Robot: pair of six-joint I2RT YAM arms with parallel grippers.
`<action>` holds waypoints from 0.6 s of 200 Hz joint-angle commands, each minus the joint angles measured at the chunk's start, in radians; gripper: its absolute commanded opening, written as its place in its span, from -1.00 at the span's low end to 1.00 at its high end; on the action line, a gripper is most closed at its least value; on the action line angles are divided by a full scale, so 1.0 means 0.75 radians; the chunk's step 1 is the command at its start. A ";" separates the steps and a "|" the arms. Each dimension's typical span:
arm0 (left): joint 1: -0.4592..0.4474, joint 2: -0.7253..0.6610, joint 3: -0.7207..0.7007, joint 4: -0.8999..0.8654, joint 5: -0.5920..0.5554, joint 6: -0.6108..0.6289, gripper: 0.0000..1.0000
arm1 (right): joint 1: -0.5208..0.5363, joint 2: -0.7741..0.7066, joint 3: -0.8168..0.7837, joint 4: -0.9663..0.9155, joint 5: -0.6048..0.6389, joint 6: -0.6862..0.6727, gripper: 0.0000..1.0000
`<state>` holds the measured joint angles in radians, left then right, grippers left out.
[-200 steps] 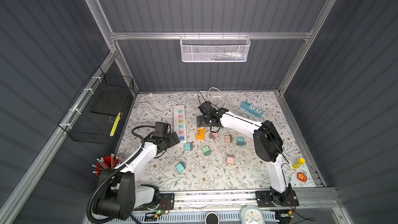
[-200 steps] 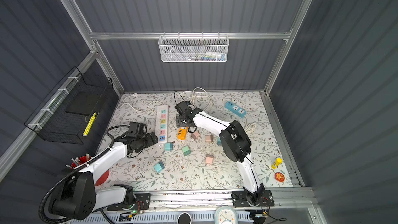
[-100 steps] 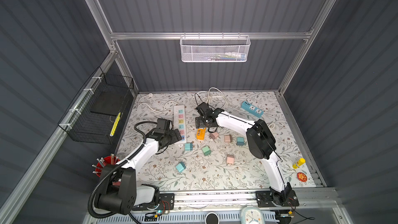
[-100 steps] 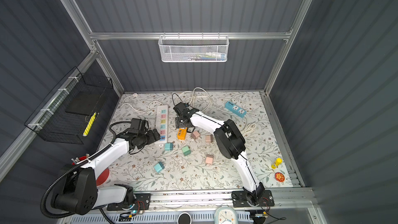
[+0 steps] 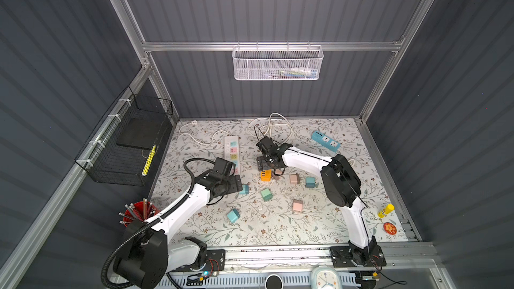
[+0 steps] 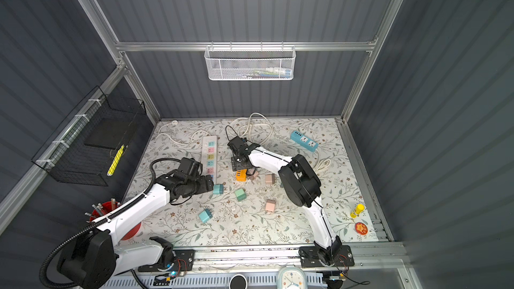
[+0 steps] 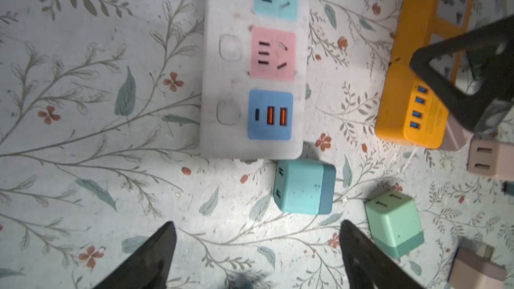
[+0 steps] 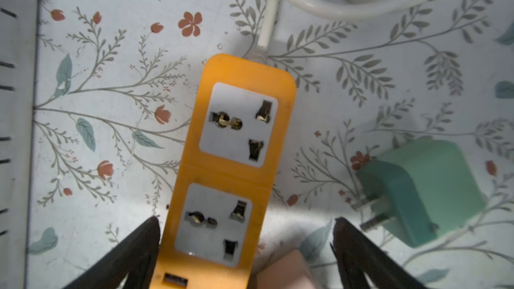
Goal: Insert plugs into power strip
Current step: Move the socket to the center of the table, then rotate the plug at the bottom-center of the table.
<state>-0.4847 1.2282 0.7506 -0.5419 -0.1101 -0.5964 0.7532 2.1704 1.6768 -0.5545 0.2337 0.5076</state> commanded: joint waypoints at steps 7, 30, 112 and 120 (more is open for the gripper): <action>-0.066 -0.065 -0.028 -0.195 -0.081 -0.076 0.83 | -0.032 -0.085 -0.040 -0.011 0.012 -0.086 0.94; -0.126 -0.111 -0.058 -0.247 -0.065 -0.113 0.82 | -0.029 -0.173 -0.081 -0.001 -0.018 -0.124 0.98; -0.303 -0.119 -0.157 -0.306 0.042 -0.189 1.00 | -0.013 -0.562 -0.389 0.072 -0.050 -0.114 0.98; -0.305 -0.123 -0.169 -0.285 0.055 -0.191 0.99 | -0.013 -0.595 -0.420 0.078 -0.047 -0.111 0.98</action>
<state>-0.7006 1.1538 0.6506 -0.7414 -0.1024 -0.7013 0.7383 1.7786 1.4216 -0.5076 0.1970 0.4187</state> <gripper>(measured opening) 0.997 0.989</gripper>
